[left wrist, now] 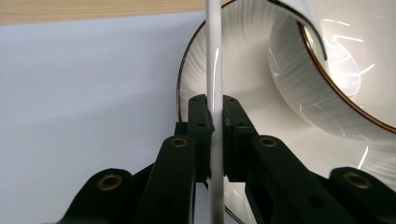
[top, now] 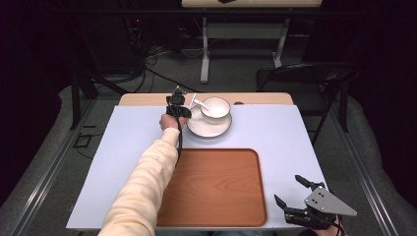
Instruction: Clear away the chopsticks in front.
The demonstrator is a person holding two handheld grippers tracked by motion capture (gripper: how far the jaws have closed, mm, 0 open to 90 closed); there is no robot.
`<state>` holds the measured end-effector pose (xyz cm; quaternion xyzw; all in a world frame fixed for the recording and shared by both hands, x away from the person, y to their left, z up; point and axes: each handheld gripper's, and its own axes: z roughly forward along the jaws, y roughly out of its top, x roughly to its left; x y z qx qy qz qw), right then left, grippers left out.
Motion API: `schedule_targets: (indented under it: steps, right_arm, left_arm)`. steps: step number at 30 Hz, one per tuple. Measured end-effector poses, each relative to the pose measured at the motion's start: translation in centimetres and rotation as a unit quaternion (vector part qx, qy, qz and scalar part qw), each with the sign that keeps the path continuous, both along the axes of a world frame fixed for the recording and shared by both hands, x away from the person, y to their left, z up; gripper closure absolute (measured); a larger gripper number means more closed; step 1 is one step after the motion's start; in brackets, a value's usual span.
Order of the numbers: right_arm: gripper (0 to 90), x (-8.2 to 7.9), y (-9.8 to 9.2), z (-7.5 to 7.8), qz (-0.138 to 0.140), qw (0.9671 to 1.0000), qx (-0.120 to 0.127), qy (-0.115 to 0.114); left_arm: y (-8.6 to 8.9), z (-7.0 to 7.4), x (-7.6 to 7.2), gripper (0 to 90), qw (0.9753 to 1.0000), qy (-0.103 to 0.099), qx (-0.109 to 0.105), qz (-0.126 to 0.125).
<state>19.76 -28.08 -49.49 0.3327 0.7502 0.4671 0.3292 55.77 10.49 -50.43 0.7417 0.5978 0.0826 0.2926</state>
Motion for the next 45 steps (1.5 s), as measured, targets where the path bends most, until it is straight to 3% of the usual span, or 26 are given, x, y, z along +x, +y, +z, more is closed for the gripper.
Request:
schedule_targets:
  steps: [8,18,24,32,45]
  right_arm:
    - [14.3,0.0,0.0,0.0,-0.001,1.0000,-0.001,0.000]
    - [14.3,0.0,0.1,0.0,-0.001,1.0000,-0.002,0.001]
    - [14.3,0.0,0.1,0.0,-0.001,1.0000,-0.002,0.002]
    - [14.2,0.0,0.1,0.0,0.000,1.0000,-0.004,0.001]
    - [14.3,0.0,0.1,0.0,0.001,1.0000,-0.004,0.001]
  left_arm:
    - [1.8,1.8,-1.1,84.4,0.9998,-0.020,-0.004,0.003]
    - [4.1,2.9,-2.6,84.5,0.9993,-0.033,-0.016,0.009]
    - [5.5,3.7,-4.4,84.5,0.9984,-0.046,-0.033,0.004]
    - [6.6,4.4,-6.9,84.5,0.9973,-0.061,-0.038,-0.012]
    - [8.5,4.7,-10.6,84.5,0.9963,-0.065,-0.053,-0.021]
